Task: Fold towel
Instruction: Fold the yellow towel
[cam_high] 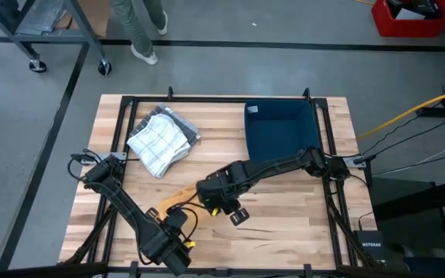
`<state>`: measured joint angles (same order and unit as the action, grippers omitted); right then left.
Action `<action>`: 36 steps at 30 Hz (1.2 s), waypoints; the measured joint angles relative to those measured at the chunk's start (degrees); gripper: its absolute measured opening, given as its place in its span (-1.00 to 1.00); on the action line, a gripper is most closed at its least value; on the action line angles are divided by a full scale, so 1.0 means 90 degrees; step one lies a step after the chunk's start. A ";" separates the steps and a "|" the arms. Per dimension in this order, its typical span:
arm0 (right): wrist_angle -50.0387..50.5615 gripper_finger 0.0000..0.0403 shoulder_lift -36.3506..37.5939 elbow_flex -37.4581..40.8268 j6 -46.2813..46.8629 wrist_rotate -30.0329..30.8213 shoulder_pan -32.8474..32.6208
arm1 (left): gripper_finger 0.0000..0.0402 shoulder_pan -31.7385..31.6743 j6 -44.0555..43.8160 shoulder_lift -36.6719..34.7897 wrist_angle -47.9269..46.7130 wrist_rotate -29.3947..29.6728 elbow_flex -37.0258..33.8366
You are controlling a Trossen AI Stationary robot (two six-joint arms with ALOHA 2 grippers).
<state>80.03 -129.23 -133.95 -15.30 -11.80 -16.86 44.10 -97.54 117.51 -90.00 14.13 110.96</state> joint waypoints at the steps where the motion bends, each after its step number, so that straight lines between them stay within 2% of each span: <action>1: 0.0003 -0.35 0.0000 0.0002 -0.0001 0.0240 -0.0002 | -1.00 0.0000 0.0000 0.0000 0.0000 0.0000 0.0000; 3: 0.0011 -0.22 0.0000 0.0002 -0.0003 0.0733 -0.0007 | -1.00 0.0000 0.0000 0.0000 -0.0001 0.0000 0.0000; 6: 0.0009 -0.01 0.0000 0.0002 0.0087 0.1068 -0.0005 | -1.00 0.0000 0.0000 0.0000 0.0000 0.0000 0.0000; 11: -0.0001 0.24 -0.0031 0.0002 0.0348 0.0830 -0.0021 | -1.00 0.0000 0.0069 0.0000 -0.0002 0.0000 0.0000; 16: -0.0169 0.35 -0.0041 0.0145 0.0365 0.0693 -0.0138 | -1.00 0.0000 0.0080 0.0000 0.0000 0.0002 0.0000; 29: -0.1208 0.24 -0.0046 0.1015 0.0506 0.0871 -0.0209 | -1.00 0.0000 0.0100 0.0000 0.0000 0.0002 0.0000; 33: -0.1277 0.13 -0.0046 0.1106 0.0506 0.0877 -0.0206 | -1.00 0.0000 0.0097 0.0000 -0.0002 0.0002 0.0000; 36: -0.1266 -0.05 -0.0046 0.1107 0.0506 0.0880 -0.0206 | -1.00 0.0000 0.0102 0.0000 0.0000 0.0007 0.0000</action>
<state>68.64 -129.64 -123.98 -10.74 -3.88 -18.72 44.10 -96.62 117.51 -90.00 14.20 110.96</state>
